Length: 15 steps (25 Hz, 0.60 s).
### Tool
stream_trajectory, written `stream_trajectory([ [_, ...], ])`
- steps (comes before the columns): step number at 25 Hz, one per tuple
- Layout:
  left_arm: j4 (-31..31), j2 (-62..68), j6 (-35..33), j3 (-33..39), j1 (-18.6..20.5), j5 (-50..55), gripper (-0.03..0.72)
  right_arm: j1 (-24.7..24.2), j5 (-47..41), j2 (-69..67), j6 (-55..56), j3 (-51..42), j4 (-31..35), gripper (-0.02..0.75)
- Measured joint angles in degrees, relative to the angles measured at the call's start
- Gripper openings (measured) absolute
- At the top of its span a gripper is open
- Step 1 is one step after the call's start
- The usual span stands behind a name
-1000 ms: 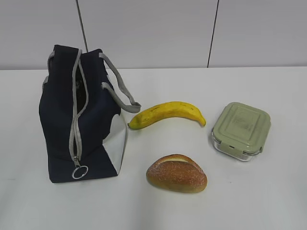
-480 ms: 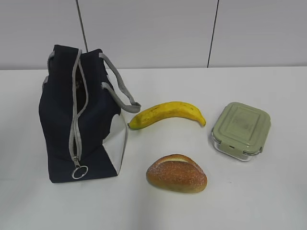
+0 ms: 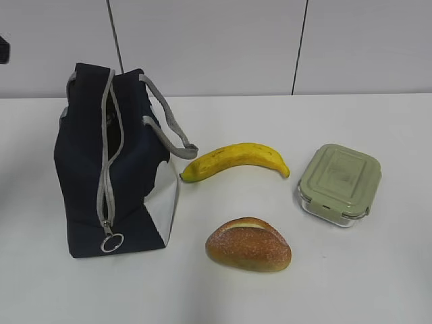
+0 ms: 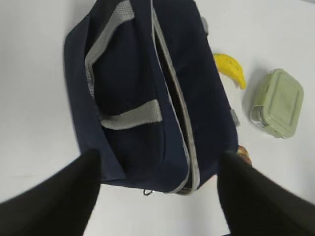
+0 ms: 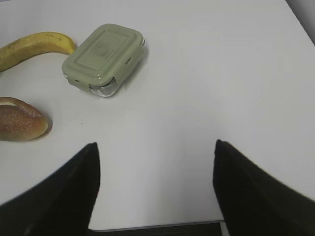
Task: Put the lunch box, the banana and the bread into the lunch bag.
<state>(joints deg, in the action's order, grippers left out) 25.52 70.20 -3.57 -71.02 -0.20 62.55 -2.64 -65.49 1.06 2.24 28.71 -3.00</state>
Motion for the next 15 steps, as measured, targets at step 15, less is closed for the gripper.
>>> stream_trajectory([
  [15, 1.1, 26.7, 0.0, -14.3, -3.3, -1.1, 0.497, 0.0, 0.0, 0.0, 0.0, 0.0, 0.0, 0.53],
])
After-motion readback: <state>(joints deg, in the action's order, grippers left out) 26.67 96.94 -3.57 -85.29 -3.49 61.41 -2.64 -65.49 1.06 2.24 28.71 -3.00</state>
